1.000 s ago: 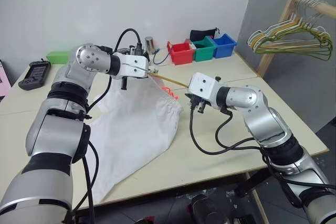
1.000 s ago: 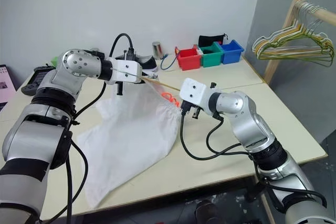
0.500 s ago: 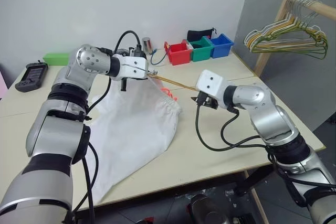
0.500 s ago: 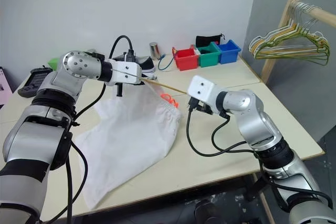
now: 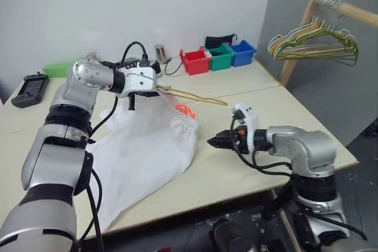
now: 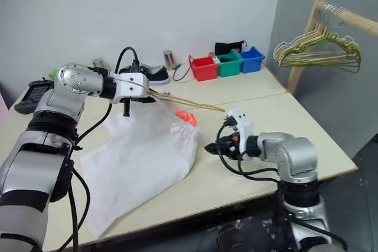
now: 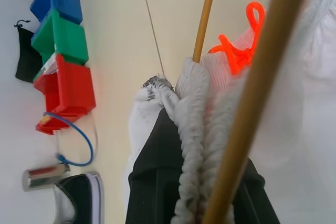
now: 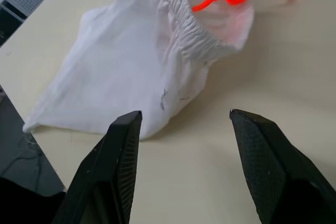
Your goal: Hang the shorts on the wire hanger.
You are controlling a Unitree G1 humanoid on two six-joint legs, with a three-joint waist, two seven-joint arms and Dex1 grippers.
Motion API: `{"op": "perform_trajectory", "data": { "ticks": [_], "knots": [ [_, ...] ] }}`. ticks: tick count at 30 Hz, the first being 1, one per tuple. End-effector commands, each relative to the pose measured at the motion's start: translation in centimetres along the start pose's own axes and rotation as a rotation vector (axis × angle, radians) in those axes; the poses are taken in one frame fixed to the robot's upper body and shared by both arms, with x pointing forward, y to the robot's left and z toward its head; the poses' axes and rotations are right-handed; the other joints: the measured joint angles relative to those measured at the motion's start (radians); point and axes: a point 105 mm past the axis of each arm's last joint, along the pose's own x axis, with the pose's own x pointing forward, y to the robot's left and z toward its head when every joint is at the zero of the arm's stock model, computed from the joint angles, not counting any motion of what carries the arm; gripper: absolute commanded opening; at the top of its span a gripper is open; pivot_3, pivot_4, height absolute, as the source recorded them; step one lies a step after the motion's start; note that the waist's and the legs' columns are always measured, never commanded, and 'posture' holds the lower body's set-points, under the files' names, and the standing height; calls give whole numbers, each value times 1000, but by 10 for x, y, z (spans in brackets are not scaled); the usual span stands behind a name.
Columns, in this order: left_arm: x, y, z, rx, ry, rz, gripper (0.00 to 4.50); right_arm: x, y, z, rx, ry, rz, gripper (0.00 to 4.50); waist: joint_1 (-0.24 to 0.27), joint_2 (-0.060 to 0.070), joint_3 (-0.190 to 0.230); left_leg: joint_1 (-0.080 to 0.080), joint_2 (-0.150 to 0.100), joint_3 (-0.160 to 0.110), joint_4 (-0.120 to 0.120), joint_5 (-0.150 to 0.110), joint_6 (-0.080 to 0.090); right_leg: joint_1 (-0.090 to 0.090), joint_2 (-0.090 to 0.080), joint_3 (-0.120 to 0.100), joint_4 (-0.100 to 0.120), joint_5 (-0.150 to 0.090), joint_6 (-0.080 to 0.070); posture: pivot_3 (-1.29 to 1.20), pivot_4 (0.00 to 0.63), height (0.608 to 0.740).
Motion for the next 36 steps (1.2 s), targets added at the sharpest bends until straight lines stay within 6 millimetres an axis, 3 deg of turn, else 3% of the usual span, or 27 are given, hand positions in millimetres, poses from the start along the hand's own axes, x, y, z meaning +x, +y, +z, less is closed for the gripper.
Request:
{"op": "perform_trajectory", "data": {
  "ticks": [1,5,13,18,28,36],
  "knots": [
    [-19,1,3,-43,-15,34,38,20,-2,12,98,-49,-23,2827,2,0,0,0,0,0,0,0,0,-1,0,1,0,0,0,-275,14,740],
    [-26,-5,1,-91,-6,39,38,34,-13,9,159,-40,-62,2827,10,-2,-1,-1,0,1,0,0,0,-1,0,2,0,1,-2,-256,13,740],
    [-34,-12,0,-165,-7,35,38,53,-7,15,172,-52,-35,2827,42,-4,-3,-2,0,0,0,0,0,-1,1,2,-1,1,-2,-241,10,740],
    [-41,-14,-1,-186,7,31,38,67,7,31,160,-104,40,2827,46,-4,-3,-1,1,0,0,0,0,-2,3,3,-1,1,-2,-226,12,740],
    [-47,-16,-3,-190,26,37,38,71,16,38,110,-130,113,2827,66,-5,-3,-1,2,0,0,0,0,-2,4,4,-1,1,-3,-209,9,740],
    [-48,-16,-2,-190,24,45,38,77,11,36,96,-122,123,2827,71,-5,-4,-1,2,0,0,0,0,-2,4,4,-1,1,-3,-209,0,740]
  ]
}}
